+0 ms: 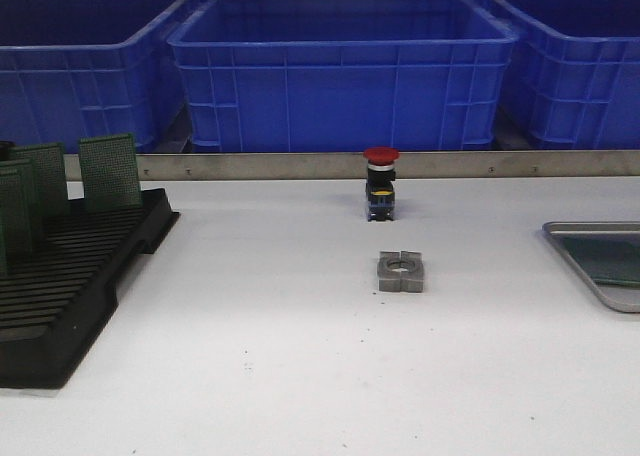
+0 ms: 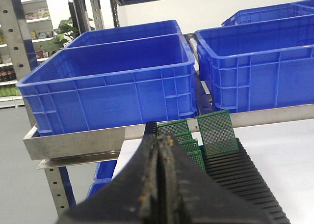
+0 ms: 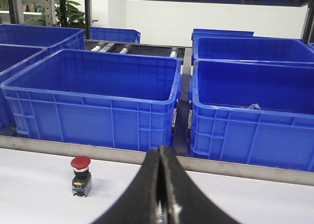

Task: Place circuit board on tray

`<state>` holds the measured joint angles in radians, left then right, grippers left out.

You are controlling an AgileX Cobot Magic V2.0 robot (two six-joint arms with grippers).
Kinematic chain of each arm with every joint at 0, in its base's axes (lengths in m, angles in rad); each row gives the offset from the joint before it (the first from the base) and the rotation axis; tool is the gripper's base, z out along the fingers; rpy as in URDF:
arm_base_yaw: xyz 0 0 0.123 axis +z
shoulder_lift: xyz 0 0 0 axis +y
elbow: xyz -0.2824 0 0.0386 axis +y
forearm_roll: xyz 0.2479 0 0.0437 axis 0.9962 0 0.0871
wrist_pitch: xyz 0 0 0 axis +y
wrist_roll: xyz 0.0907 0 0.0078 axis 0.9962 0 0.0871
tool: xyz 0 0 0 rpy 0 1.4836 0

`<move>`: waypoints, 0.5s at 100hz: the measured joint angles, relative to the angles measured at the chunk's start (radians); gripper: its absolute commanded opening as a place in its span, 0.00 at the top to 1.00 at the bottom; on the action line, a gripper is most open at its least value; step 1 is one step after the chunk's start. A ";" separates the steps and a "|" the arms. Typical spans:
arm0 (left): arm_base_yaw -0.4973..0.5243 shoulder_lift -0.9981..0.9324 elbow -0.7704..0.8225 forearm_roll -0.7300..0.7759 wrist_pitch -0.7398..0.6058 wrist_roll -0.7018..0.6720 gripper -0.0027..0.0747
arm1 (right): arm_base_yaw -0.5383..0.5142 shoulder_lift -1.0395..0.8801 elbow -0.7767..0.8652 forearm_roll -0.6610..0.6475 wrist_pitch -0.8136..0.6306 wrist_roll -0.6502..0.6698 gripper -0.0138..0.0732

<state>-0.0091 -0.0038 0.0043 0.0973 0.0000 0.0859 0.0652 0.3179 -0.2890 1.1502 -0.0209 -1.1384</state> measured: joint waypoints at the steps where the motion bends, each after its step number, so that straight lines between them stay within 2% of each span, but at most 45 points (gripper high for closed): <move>1: 0.000 0.000 0.000 0.000 0.000 0.000 0.99 | 0.000 0.000 0.000 0.000 0.000 0.000 0.92; 19: 0.000 0.000 0.000 0.000 0.000 0.000 0.99 | 0.000 0.000 0.006 -0.009 -0.002 0.003 0.92; 29: 0.000 0.000 0.000 -0.002 0.000 0.000 0.99 | 0.000 0.000 0.013 -0.104 -0.001 0.071 0.92; 36: 0.000 0.000 0.000 -0.002 0.000 0.000 0.99 | 0.000 0.000 0.022 -0.229 0.004 0.187 0.92; 50: 0.000 0.000 0.000 -0.002 0.000 0.000 0.99 | 0.000 0.000 0.039 -0.568 0.021 0.530 0.92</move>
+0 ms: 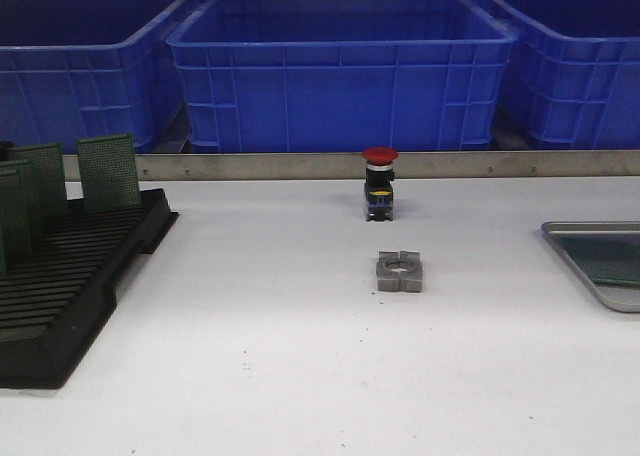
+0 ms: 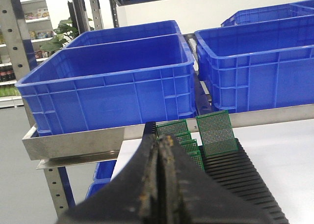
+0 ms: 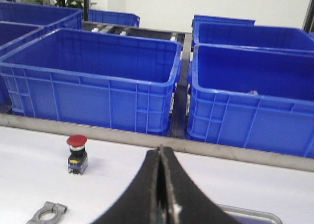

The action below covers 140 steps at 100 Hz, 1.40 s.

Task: Place circuit board on tray

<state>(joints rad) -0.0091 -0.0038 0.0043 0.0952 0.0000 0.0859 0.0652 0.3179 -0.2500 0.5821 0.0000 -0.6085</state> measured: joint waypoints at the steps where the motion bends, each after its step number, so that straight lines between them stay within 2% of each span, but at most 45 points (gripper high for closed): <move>1: 0.000 0.000 0.000 0.000 0.000 0.000 0.99 | 0.000 0.000 0.004 -0.035 0.000 0.035 0.92; 12: 0.000 0.000 0.000 0.000 0.000 0.000 0.99 | 0.000 -0.004 0.027 -0.261 -0.006 0.281 0.92; 17: 0.000 0.000 0.000 0.000 0.000 0.000 0.99 | 0.000 -0.017 0.045 -0.347 -0.010 0.359 0.92; 27: 0.000 0.000 0.000 0.000 0.000 0.000 0.99 | 0.000 -0.078 0.077 -0.428 -0.014 0.445 0.92; 57: 0.000 0.000 0.000 0.000 0.000 0.000 0.99 | -0.040 -0.318 0.216 -0.514 -0.020 0.542 0.92; 83: 0.000 0.000 0.000 0.000 0.000 0.000 0.99 | -0.086 -0.329 0.274 -0.582 -0.020 0.677 0.92; 140: 0.000 0.000 0.000 0.000 0.000 0.000 0.99 | -0.086 -0.329 0.279 -0.590 -0.052 0.696 0.92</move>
